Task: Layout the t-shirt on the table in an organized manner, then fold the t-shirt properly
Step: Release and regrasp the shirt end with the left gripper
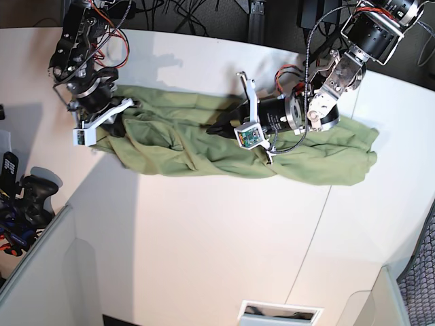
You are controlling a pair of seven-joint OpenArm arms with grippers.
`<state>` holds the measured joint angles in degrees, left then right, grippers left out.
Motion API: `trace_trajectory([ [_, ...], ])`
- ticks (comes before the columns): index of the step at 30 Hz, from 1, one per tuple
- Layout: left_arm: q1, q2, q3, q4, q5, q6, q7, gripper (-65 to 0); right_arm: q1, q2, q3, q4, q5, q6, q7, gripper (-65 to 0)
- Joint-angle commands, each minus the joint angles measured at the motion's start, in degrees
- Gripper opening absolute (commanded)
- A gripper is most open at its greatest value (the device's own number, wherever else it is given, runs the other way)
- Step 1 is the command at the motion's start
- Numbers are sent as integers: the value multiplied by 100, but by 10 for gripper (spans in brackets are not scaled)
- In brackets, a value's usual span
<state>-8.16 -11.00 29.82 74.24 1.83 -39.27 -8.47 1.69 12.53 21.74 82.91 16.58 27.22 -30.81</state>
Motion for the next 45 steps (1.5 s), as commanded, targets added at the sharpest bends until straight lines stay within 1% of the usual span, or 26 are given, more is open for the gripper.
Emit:
trace_trajectory([
  [1, -66, -68, -28, 284, -109, -73, -153, -650, 52, 81, 22, 105, 76, 9, 146, -650],
  [2, -4, -153, -28, 457, -109, -73, -131, -650, 37, 81, 22, 105, 76, 9, 144, -650],
  [4, 81, -297, -85, 782, -114, -73, 94, -650, 33, 79, 22, 107, 81, 9, 142, -650],
  [7, 105, -448, -407, 1099, -186, -7, 466, -650, 28, 79, 42, 236, 256, 11, 140, -650],
  [9, 105, -546, -778, 1193, -490, 90, 535, -650, -28, 76, 98, 520, 442, 17, 122, -650],
  [11, 105, -660, -1200, 1217, -903, 83, 538, -650, -131, 74, 192, 999, 588, 20, 98, -650],
  [13, 103, -796, -1563, 1217, -1252, 76, 625, -650, -177, 76, 299, 1519, 595, 22, -42, -650],
  [14, 103, -855, -1696, 1217, -1414, 61, 708, -640, -177, 79, 352, 1738, 597, 20, -155, -650],
  [16, 103, -968, -1884, 1217, -1681, 61, 944, -544, -170, 79, 393, 2015, 595, 20, -127, -650],
  [19, 105, -1115, -2022, 1202, -1803, 66, 1152, -449, -22, 31, 389, 1937, 586, 22, 227, -650],
  [20, 105, -1165, -2050, 1178, -1847, 96, 1165, -422, 92, -9, 389, 1808, 549, 22, 240, -650],
  [21, 103, -1211, -2087, 1132, -2028, 157, 1296, -388, 227, -63, 380, 1631, 476, 22, 234, -650],
  [23, 85, -1235, -2194, 1040, -2452, 275, 1690, -320, 459, -118, 291, 1134, 328, 24, 229, -650],
  [24, 85, -1233, -2267, 997, -2573, 315, 1825, -302, 531, -114, 205, 839, 275, 22, 227, -650],
  [27, 87, -1213, -2529, 833, -2870, 367, 2159, -301, 588, -114, -83, 48, 2, 22, 227, -650],
  [30, 87, -1185, -2909, 643, -3204, 365, 2507, -301, 435, -111, -289, -409, -238, 22, 234, -650],
  [34, 87, -1202, -3447, 278, -3672, 345, 2898, -293, 162, -109, -293, -470, -260, 17, 256, -650],
  [38, 219, -1307, -3880, 59, -3967, 345, 2933, -248, 129, -103, -284, -472, -385, 20, 229, -650],
  [41, 367, -1386, -4282, 59, -4199, 245, 2938, -244, 131, -83, -284, -472, -398, 20, 229, -650],
  [45, 535, -1528, -4583, 59, -4511, 214, 3189, -244, 131, -83, -284, -472, -398, 20, 203, -650],
])
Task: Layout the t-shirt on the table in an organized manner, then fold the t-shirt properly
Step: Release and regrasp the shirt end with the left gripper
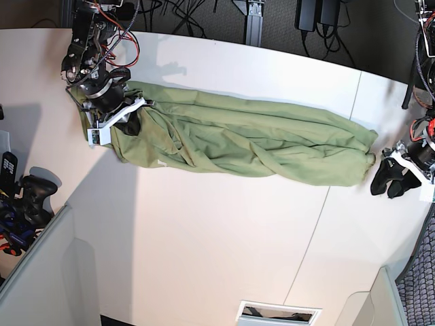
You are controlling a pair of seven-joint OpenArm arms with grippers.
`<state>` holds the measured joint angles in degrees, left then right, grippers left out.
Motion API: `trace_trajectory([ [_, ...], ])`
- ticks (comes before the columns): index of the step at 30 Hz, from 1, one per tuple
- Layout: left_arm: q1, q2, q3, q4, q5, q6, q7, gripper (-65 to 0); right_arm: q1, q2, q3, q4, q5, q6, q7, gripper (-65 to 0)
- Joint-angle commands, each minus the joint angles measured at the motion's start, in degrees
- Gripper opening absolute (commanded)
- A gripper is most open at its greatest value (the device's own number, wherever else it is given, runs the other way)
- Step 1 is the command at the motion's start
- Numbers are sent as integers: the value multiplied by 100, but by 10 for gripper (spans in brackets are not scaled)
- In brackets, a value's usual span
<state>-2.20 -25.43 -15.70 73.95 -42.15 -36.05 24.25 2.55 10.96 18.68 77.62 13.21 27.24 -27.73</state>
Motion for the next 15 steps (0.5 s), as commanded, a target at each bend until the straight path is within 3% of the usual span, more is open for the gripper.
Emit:
trace_trajectory([
  [1, 9, -122, -42, 87, -173, -107, -61, -244, 46, 74, 22, 57, -61, 17, -131, -650],
  [9, 529, -50, -39, 87, -678, -166, 146, -243, 46, 72, 22, 57, -57, 17, -229, -650],
  [15, 540, 160, -35, 85, -570, -275, 216, -243, 44, 72, 22, 57, -57, 17, -313, -650],
])
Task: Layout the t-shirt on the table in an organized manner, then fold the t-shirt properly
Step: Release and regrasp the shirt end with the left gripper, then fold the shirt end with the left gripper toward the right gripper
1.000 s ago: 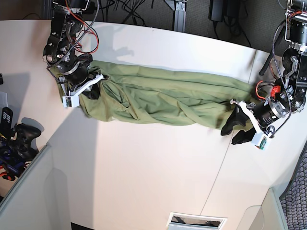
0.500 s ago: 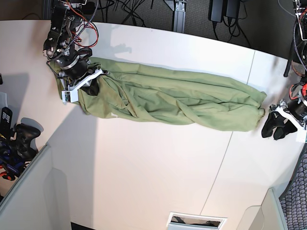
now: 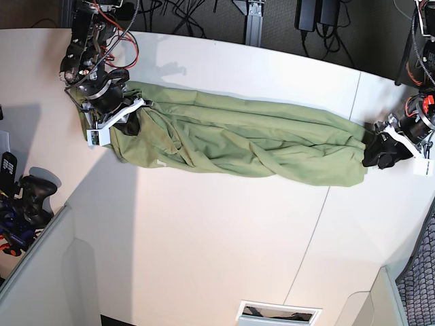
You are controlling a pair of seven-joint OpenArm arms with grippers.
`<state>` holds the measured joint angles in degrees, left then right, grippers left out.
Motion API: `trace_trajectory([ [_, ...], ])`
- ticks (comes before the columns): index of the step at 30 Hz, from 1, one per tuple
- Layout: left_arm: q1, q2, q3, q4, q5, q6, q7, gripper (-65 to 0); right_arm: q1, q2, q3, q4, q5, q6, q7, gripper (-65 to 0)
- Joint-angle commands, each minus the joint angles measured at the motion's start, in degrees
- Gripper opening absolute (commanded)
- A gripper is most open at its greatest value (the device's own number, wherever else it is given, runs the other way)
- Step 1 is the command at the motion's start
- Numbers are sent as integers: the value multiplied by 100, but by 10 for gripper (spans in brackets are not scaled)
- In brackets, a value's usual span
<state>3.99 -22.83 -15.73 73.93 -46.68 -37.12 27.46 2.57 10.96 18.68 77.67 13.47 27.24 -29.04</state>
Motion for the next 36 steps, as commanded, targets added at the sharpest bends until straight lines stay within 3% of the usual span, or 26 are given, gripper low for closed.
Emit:
trace_trajectory([
  [1, -79, -70, -26, 87, -26, -166, -107, -243, 42, 72, 22, 52, -83, 17, -184, -650],
  [6, -101, 42, 83, -105, 173, 50, -109, -243, 42, 70, 22, 52, -39, 17, -186, -650],
  [13, -125, 46, 155, -363, 310, 52, -127, -243, 44, 59, 22, 52, -39, 17, -184, -650],
  [18, -129, 74, 780, -363, 385, 55, -151, -243, 44, 59, 22, 52, 116, 17, -184, -650],
  [26, -302, 503, 973, -363, 562, 225, -195, -250, 44, 59, 22, 52, 111, 17, -186, -650],
  [27, -332, 520, 973, -363, 560, 225, -195, -291, 42, 59, 22, 52, 114, 17, -186, -650],
  [31, -385, 520, 973, -363, 614, 219, -258, -602, 44, 61, 22, 52, 120, 17, -186, -650],
  [32, -382, 522, 973, -363, 713, 216, -310, -650, 44, 61, 22, 52, 173, 17, -186, -650],
  [36, -385, 485, 970, -363, 1034, 219, -632, -650, 57, 59, 22, 55, 682, 20, -168, -650],
])
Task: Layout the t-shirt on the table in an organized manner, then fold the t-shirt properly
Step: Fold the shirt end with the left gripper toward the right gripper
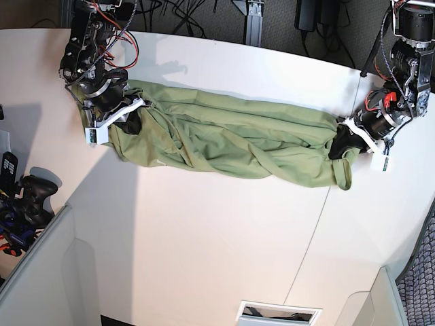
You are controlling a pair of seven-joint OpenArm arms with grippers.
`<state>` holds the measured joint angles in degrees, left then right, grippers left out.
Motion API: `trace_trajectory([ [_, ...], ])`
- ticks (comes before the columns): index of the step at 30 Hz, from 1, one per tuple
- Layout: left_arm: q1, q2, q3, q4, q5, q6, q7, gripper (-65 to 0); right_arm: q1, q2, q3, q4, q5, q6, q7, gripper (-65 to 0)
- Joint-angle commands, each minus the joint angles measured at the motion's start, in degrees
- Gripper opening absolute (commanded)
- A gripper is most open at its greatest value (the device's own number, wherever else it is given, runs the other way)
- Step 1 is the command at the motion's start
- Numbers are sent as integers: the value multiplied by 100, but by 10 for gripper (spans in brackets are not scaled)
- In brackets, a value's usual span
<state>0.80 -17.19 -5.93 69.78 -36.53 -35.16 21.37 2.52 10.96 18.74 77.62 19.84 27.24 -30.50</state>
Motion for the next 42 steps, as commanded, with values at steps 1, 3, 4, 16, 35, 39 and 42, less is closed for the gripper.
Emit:
trace_trajectory([
  [1, -81, -96, -20, 55, 57, 22, -109, -650, 63, 59, 15, 66, 149, 20, -7, -650],
  [3, -120, -140, -105, 55, 133, 22, -201, -650, 63, 57, 15, 144, 299, 20, 13, -650],
  [4, -162, -164, -155, 55, 153, 20, -199, -650, 66, 59, 15, 210, 341, 20, 11, -650],
  [16, -846, -688, -282, 55, 925, 24, -258, -650, 63, 59, 15, 1283, 358, 22, -22, -650],
  [35, -951, -614, 1869, 2055, 2404, 925, 501, -650, 79, 61, 15, 1357, 352, 22, -17, -650],
  [39, -951, -345, 2400, 2461, 2479, 1215, 1108, -650, 79, 61, 15, 1357, 345, 22, -15, -650],
  [42, -951, -197, 2721, 2645, 2481, 1550, 1209, -650, 76, 61, 15, 1357, 310, 22, -17, -650],
])
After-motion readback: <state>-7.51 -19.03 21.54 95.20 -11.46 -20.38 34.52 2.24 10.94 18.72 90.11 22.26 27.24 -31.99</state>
